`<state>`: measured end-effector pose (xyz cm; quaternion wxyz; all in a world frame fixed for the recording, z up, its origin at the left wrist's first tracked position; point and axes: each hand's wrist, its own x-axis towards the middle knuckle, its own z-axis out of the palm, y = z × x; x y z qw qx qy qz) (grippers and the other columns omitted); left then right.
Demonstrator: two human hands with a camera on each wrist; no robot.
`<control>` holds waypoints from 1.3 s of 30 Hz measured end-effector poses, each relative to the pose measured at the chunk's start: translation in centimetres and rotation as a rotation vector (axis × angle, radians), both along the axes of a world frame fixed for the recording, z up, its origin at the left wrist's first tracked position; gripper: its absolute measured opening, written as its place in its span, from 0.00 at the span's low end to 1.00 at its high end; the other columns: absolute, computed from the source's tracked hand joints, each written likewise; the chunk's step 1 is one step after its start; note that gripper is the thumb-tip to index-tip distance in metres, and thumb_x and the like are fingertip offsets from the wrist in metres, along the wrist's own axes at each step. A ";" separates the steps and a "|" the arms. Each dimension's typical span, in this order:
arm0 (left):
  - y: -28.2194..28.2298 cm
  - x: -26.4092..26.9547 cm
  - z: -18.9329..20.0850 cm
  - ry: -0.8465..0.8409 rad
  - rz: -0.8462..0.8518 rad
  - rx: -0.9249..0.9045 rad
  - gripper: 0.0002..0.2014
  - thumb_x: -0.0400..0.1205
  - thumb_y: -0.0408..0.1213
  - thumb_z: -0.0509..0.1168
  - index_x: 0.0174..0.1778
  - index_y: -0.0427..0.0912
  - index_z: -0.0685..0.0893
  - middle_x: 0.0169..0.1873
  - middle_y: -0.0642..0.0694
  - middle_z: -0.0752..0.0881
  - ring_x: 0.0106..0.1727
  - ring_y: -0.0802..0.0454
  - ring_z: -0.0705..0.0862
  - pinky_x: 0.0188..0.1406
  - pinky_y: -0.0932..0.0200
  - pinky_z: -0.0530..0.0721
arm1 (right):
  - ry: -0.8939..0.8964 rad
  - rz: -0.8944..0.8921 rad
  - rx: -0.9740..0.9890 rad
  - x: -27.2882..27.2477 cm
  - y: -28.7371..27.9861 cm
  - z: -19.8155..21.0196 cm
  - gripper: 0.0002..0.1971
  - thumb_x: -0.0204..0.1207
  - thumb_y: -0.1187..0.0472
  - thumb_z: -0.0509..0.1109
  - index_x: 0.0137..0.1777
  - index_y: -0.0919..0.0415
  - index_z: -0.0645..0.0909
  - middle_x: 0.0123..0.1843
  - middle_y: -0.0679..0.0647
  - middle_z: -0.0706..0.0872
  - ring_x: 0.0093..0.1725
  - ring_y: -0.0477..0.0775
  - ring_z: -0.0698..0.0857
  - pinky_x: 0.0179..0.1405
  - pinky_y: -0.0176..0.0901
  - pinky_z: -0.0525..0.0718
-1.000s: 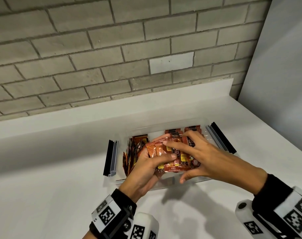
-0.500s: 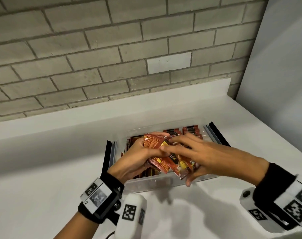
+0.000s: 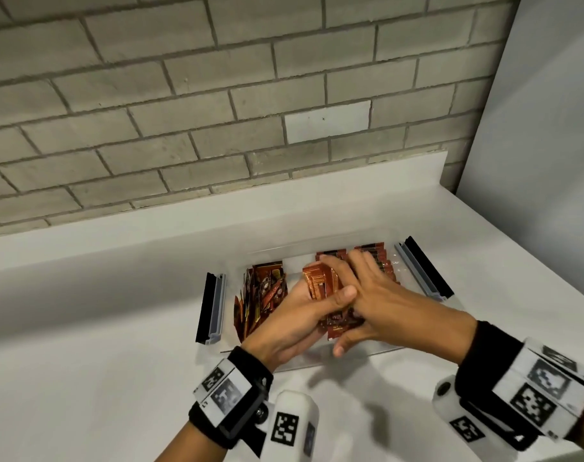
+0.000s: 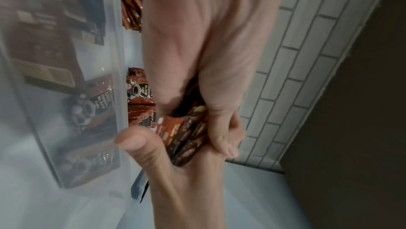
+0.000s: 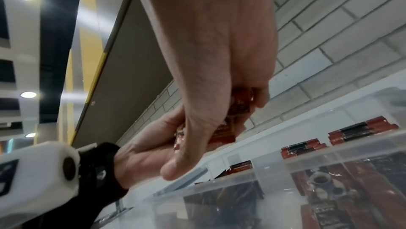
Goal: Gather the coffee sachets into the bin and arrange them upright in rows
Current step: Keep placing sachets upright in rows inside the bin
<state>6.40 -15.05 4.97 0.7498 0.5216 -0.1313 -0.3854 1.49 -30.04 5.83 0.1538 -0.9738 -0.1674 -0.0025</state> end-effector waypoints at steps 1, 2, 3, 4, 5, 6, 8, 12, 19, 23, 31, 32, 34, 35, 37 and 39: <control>0.0 0.0 -0.1 -0.004 0.015 -0.013 0.18 0.77 0.27 0.66 0.64 0.35 0.79 0.51 0.38 0.88 0.56 0.43 0.87 0.58 0.46 0.86 | 0.013 -0.013 0.018 0.0 0.0 -0.1 0.65 0.56 0.31 0.78 0.84 0.49 0.38 0.65 0.48 0.56 0.64 0.42 0.56 0.72 0.35 0.63; 0.1 0.2 -0.2 -0.002 0.038 -0.032 0.17 0.77 0.26 0.66 0.62 0.35 0.80 0.51 0.38 0.89 0.55 0.42 0.87 0.59 0.45 0.85 | 0.044 -0.032 0.084 0.0 -0.4 -0.3 0.67 0.55 0.30 0.78 0.83 0.46 0.34 0.68 0.45 0.54 0.68 0.43 0.55 0.73 0.36 0.61; 0.3 0.3 -0.4 0.001 0.066 -0.046 0.17 0.76 0.25 0.67 0.62 0.34 0.80 0.52 0.36 0.89 0.56 0.40 0.87 0.59 0.44 0.85 | 0.101 -0.060 0.218 -0.2 -0.7 -0.1 0.67 0.54 0.30 0.78 0.82 0.42 0.32 0.72 0.42 0.52 0.74 0.44 0.53 0.76 0.39 0.59; 0.4 0.5 -0.5 0.008 0.098 -0.053 0.19 0.75 0.26 0.68 0.63 0.33 0.80 0.54 0.34 0.88 0.57 0.38 0.86 0.60 0.44 0.85 | 0.156 -0.100 0.404 -0.4 -1.2 -0.1 0.65 0.54 0.29 0.77 0.80 0.36 0.31 0.75 0.38 0.50 0.79 0.46 0.51 0.79 0.46 0.60; 0.6 0.7 -0.5 0.019 0.137 -0.052 0.22 0.74 0.26 0.69 0.64 0.32 0.79 0.56 0.33 0.87 0.58 0.37 0.86 0.59 0.44 0.85 | 0.179 -0.142 0.584 -0.5 -1.5 -0.2 0.62 0.56 0.29 0.75 0.79 0.32 0.32 0.78 0.37 0.50 0.81 0.48 0.52 0.80 0.51 0.63; 0.5 0.7 -0.5 0.024 0.168 -0.052 0.23 0.72 0.27 0.70 0.64 0.31 0.78 0.56 0.32 0.87 0.57 0.37 0.86 0.56 0.45 0.87 | 0.173 -0.176 0.715 -0.5 -1.7 -0.4 0.57 0.59 0.28 0.72 0.78 0.31 0.34 0.80 0.39 0.51 0.82 0.49 0.55 0.78 0.54 0.68; 0.0 0.6 -0.4 0.024 0.186 -0.070 0.22 0.72 0.27 0.70 0.63 0.29 0.79 0.50 0.34 0.88 0.52 0.41 0.88 0.48 0.49 0.89 | 0.171 -0.194 0.817 -0.5 -1.5 -0.8 0.51 0.63 0.26 0.66 0.79 0.32 0.38 0.81 0.44 0.56 0.80 0.48 0.64 0.75 0.54 0.74; -0.9 0.4 0.0 0.046 0.171 -0.101 0.16 0.76 0.31 0.68 0.59 0.34 0.82 0.51 0.35 0.89 0.53 0.42 0.89 0.51 0.49 0.89 | 0.146 -0.197 0.863 0.0 -1.2 -0.9 0.50 0.66 0.37 0.72 0.81 0.37 0.42 0.80 0.49 0.63 0.75 0.46 0.72 0.71 0.50 0.78; -0.7 0.2 -0.1 -0.032 0.111 -0.050 0.21 0.76 0.33 0.66 0.66 0.33 0.79 0.58 0.35 0.87 0.60 0.41 0.86 0.55 0.51 0.87 | 0.184 -0.237 0.592 0.6 -0.7 -0.4 0.67 0.61 0.46 0.81 0.82 0.45 0.28 0.86 0.50 0.44 0.83 0.47 0.52 0.78 0.39 0.60; -0.4 0.1 0.2 -0.115 0.083 -0.022 0.16 0.75 0.31 0.68 0.59 0.35 0.83 0.52 0.38 0.89 0.53 0.45 0.89 0.55 0.50 0.88 | 0.196 -0.224 0.539 1.0 -0.3 0.4 0.68 0.61 0.48 0.82 0.82 0.45 0.26 0.86 0.51 0.40 0.84 0.50 0.49 0.76 0.37 0.56; -2.0 1.7 5.1 -0.101 0.100 -0.062 0.10 0.85 0.34 0.58 0.57 0.36 0.80 0.50 0.37 0.89 0.53 0.43 0.88 0.53 0.46 0.88 | 0.312 -0.317 1.353 2.1 -2.1 4.3 0.45 0.69 0.51 0.73 0.82 0.40 0.50 0.77 0.58 0.71 0.67 0.54 0.82 0.58 0.51 0.86; -2.5 1.8 5.6 -0.124 0.087 -0.036 0.11 0.87 0.36 0.56 0.59 0.37 0.80 0.52 0.37 0.88 0.55 0.44 0.87 0.56 0.46 0.87 | 0.350 -0.293 1.433 2.1 -2.1 4.5 0.39 0.71 0.52 0.72 0.80 0.44 0.57 0.72 0.60 0.77 0.63 0.57 0.85 0.55 0.53 0.87; -3.2 1.8 6.4 -0.243 0.059 0.065 0.15 0.88 0.45 0.53 0.64 0.44 0.78 0.61 0.38 0.84 0.64 0.46 0.83 0.66 0.46 0.81 | 0.382 -0.249 1.494 2.1 -2.1 4.9 0.29 0.76 0.52 0.67 0.77 0.50 0.66 0.66 0.59 0.84 0.62 0.56 0.87 0.53 0.53 0.88; -3.5 1.9 6.4 -0.363 0.051 0.156 0.19 0.87 0.53 0.52 0.70 0.49 0.74 0.70 0.40 0.78 0.72 0.48 0.76 0.73 0.43 0.74 | 0.394 -0.233 1.504 2.1 -2.2 5.0 0.27 0.77 0.51 0.66 0.76 0.52 0.68 0.66 0.58 0.85 0.63 0.56 0.86 0.55 0.54 0.87; -3.8 2.6 5.9 -0.651 0.039 0.383 0.30 0.83 0.65 0.46 0.79 0.56 0.61 0.78 0.49 0.62 0.81 0.52 0.56 0.81 0.39 0.58 | 0.412 -0.232 1.545 1.9 -2.5 5.0 0.27 0.77 0.51 0.66 0.76 0.52 0.70 0.65 0.58 0.86 0.63 0.57 0.86 0.58 0.55 0.87; -3.6 3.1 5.1 -0.798 0.053 0.454 0.35 0.76 0.73 0.45 0.74 0.54 0.58 0.71 0.52 0.63 0.78 0.52 0.57 0.79 0.37 0.64 | 0.405 -0.256 1.588 1.8 -2.7 4.6 0.27 0.74 0.56 0.67 0.74 0.52 0.71 0.60 0.59 0.88 0.58 0.59 0.88 0.51 0.54 0.89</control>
